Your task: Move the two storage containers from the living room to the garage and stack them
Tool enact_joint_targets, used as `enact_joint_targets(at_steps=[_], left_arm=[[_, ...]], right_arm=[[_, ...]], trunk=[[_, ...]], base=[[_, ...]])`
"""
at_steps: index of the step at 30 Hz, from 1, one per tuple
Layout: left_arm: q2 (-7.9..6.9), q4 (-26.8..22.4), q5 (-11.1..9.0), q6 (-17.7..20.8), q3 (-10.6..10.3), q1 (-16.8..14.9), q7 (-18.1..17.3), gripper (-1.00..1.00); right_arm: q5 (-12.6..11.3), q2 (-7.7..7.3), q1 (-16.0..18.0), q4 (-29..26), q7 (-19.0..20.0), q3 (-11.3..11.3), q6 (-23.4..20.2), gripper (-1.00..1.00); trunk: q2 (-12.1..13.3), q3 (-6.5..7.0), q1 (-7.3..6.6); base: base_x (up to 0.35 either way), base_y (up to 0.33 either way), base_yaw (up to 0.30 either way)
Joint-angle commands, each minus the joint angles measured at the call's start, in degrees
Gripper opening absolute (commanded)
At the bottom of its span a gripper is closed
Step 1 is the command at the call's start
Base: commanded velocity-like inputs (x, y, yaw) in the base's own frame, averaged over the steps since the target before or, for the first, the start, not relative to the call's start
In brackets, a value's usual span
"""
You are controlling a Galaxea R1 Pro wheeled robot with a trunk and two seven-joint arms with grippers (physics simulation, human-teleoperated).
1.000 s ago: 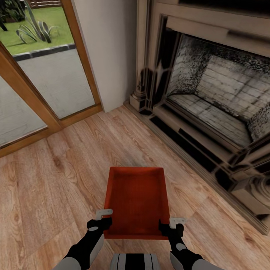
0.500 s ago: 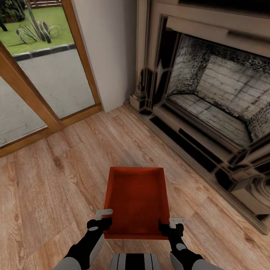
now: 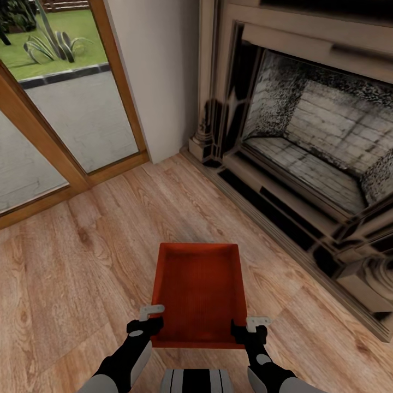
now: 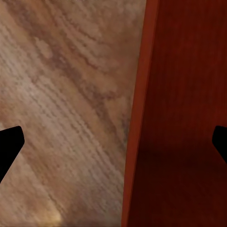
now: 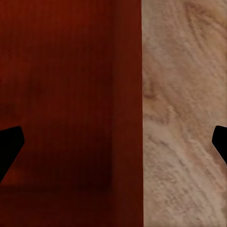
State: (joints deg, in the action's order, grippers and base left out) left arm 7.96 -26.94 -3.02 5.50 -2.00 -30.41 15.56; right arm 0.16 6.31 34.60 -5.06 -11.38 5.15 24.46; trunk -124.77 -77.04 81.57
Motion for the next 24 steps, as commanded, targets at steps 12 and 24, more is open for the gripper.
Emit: enact_joint_targets(at_steps=[12, 24], left_arm=[[-0.14, 2.31, -0.63, -0.17, -0.38, 0.00, 0.27, 1.00], [-0.14, 6.50, -0.57, -0.31, -0.22, 0.00, 0.26, 1.00]], right_arm=[[0.02, -0.06, 0.03, 0.05, -0.49, 0.40, 0.05, 1.00], [-0.06, -0.05, 0.03, 0.05, -0.49, 0.39, 0.05, 1.00]], trunk=[[-0.01, -0.03, -0.01], [-0.01, -0.03, -0.01]], base=[[0.000, 0.000, 0.000], [0.000, 0.000, 0.000]])
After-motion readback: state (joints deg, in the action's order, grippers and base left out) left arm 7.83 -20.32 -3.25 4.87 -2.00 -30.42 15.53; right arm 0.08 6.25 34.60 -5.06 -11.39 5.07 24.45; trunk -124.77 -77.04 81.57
